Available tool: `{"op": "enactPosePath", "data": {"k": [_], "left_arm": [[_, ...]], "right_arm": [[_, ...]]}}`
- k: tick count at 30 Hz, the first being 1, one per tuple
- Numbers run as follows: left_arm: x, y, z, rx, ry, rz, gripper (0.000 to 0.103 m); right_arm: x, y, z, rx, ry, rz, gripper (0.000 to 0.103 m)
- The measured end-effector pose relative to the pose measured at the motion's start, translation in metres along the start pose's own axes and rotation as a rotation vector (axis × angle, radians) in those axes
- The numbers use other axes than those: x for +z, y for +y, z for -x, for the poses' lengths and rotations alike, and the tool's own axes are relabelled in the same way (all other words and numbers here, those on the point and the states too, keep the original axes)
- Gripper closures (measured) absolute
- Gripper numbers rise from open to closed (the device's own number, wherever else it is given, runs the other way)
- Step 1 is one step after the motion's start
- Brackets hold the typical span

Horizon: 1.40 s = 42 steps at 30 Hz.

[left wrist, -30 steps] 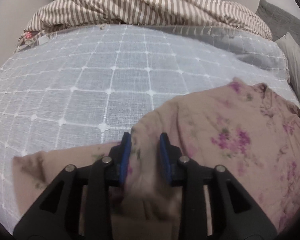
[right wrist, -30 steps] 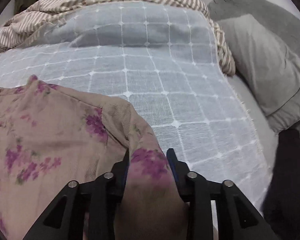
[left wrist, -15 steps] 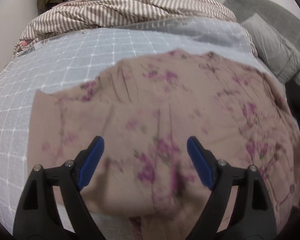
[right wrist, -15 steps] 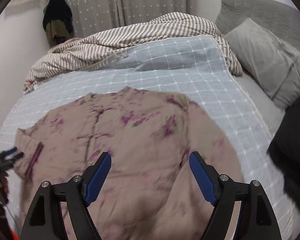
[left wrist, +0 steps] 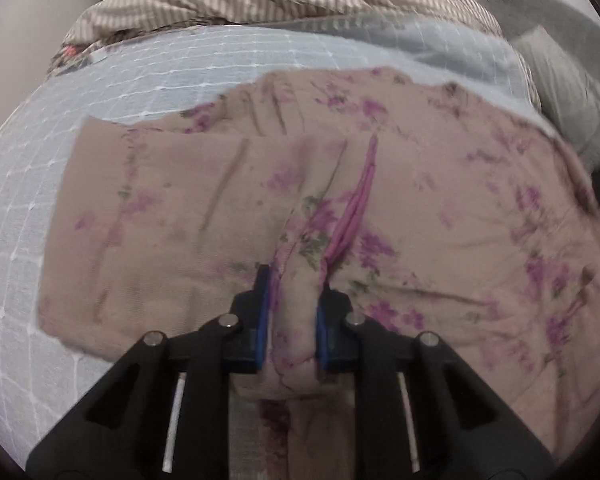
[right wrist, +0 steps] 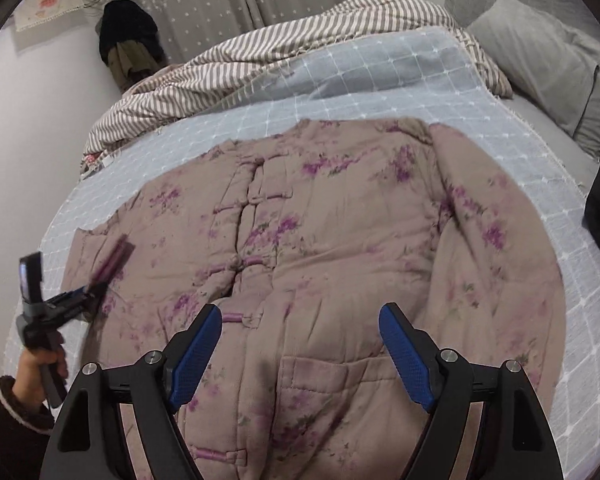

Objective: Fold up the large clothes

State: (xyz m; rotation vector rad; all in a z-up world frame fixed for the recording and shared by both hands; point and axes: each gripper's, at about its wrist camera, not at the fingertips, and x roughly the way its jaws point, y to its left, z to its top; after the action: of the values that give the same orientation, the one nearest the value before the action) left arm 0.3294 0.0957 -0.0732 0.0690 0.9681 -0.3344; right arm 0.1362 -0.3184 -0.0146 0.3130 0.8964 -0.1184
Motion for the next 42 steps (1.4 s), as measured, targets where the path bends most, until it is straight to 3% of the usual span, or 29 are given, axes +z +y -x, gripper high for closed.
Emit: {"op": "enactPosePath", "data": {"k": [2, 7, 14, 17, 19, 21, 27, 33, 35, 36, 38, 39, 40, 42], "left_arm": [[0.008, 0.018, 0.028, -0.033, -0.064, 0.061, 0.083], [0.025, 0.082, 0.097, 0.008, -0.196, 0.163, 0.084], [0.014, 0.198, 0.156, 0.186, -0.293, 0.348, 0.084], [-0.008, 0.246, 0.162, 0.335, -0.297, 0.436, 0.075], [-0.024, 0.271, 0.158, 0.372, -0.282, 0.503, 0.047], [-0.048, 0.295, 0.151, 0.342, -0.283, 0.593, 0.035], [-0.094, 0.333, 0.099, 0.236, -0.200, 0.775, 0.034], [-0.108, 0.354, 0.054, 0.063, -0.242, 0.940, 0.034], [-0.107, 0.362, 0.046, 0.050, -0.304, 1.006, 0.035], [-0.105, 0.365, 0.044, 0.048, -0.325, 1.026, 0.043], [-0.098, 0.370, 0.036, 0.068, -0.321, 1.056, 0.078], [-0.094, 0.370, 0.036, 0.077, -0.321, 1.047, 0.088], [-0.093, 0.368, 0.040, 0.098, -0.343, 1.036, 0.090], [-0.087, 0.357, 0.067, 0.210, -0.469, 0.973, 0.090]], "right_arm": [[-0.002, 0.001, -0.004, 0.004, 0.004, -0.002, 0.021], [-0.004, 0.004, -0.009, -0.007, 0.002, -0.004, 0.021], [-0.005, 0.010, -0.010, -0.004, -0.011, 0.002, 0.021], [-0.005, 0.013, -0.011, -0.008, -0.017, 0.006, 0.021], [-0.005, 0.015, -0.012, -0.015, -0.028, 0.017, 0.021], [-0.005, 0.019, -0.013, -0.027, -0.031, 0.031, 0.021], [-0.007, 0.028, -0.020, -0.023, -0.009, 0.055, 0.021], [-0.013, 0.037, -0.033, -0.080, 0.014, 0.122, 0.021], [-0.014, 0.037, -0.036, -0.098, 0.018, 0.127, 0.021], [-0.015, 0.037, -0.037, -0.105, 0.020, 0.127, 0.021], [-0.015, 0.036, -0.040, -0.111, 0.031, 0.125, 0.021], [-0.015, 0.036, -0.041, -0.109, 0.034, 0.125, 0.021], [-0.015, 0.036, -0.041, -0.108, 0.034, 0.125, 0.021], [-0.012, 0.035, -0.036, -0.113, 0.021, 0.126, 0.021]]}}
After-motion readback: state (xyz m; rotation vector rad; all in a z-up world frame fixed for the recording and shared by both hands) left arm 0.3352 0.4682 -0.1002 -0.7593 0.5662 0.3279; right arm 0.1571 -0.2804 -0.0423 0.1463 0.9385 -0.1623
